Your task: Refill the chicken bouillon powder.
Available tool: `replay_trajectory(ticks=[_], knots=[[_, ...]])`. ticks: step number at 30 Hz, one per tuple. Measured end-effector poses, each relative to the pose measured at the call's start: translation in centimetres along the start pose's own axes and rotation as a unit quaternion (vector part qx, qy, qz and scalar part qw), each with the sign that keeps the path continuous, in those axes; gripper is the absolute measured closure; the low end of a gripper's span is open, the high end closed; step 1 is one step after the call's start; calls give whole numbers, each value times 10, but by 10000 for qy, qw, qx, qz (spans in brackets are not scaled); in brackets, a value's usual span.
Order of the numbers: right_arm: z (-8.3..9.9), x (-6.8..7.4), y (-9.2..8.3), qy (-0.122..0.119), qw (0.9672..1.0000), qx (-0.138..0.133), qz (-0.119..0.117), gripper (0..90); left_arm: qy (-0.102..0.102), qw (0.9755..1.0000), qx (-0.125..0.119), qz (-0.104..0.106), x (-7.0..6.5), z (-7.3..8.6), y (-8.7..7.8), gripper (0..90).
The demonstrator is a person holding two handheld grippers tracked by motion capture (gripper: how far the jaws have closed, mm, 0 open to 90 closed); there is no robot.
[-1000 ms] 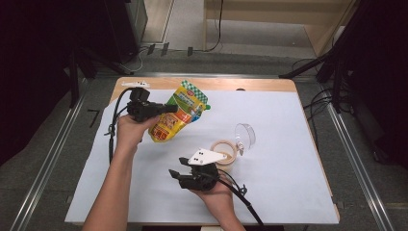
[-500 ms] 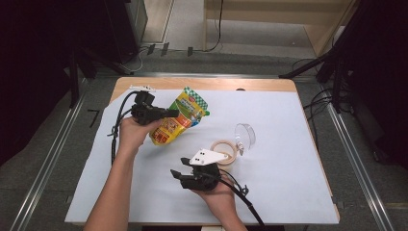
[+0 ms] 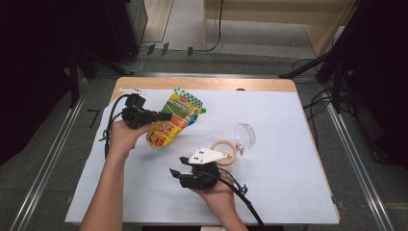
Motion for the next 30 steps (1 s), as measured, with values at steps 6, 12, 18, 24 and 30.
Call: replay_trajectory(ticks=[6, 12, 18, 24, 30], knots=[[-2, -1, -1, -22, 10000, -7, 8, 490, 162, 9998, 107, -86, -7, 8, -8, 874], [-3, -1, -3, -29, 10000, -22, 30, 490, 252, 9995, 190, -71, -11, 15, -15, 870], [-3, 1, -2, -81, 10000, 20, 26, 491, 262, 9995, 165, -79, -8, 22, -25, 863], [-3, 2, 1, -107, 9999, 42, -19, 492, 280, 9994, 199, -11, -5, 31, -37, 839], [-2, 4, 4, -90, 9999, 58, -93, 492, 159, 9998, 66, -29, -5, 33, -48, 780]])
Point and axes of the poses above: each handheld gripper's, and its own axes: y roughly forward along the jaws, z roughly out of its underside, x roughly to its left, the point moved 7 cm from there along y, roughly forward along the jaws
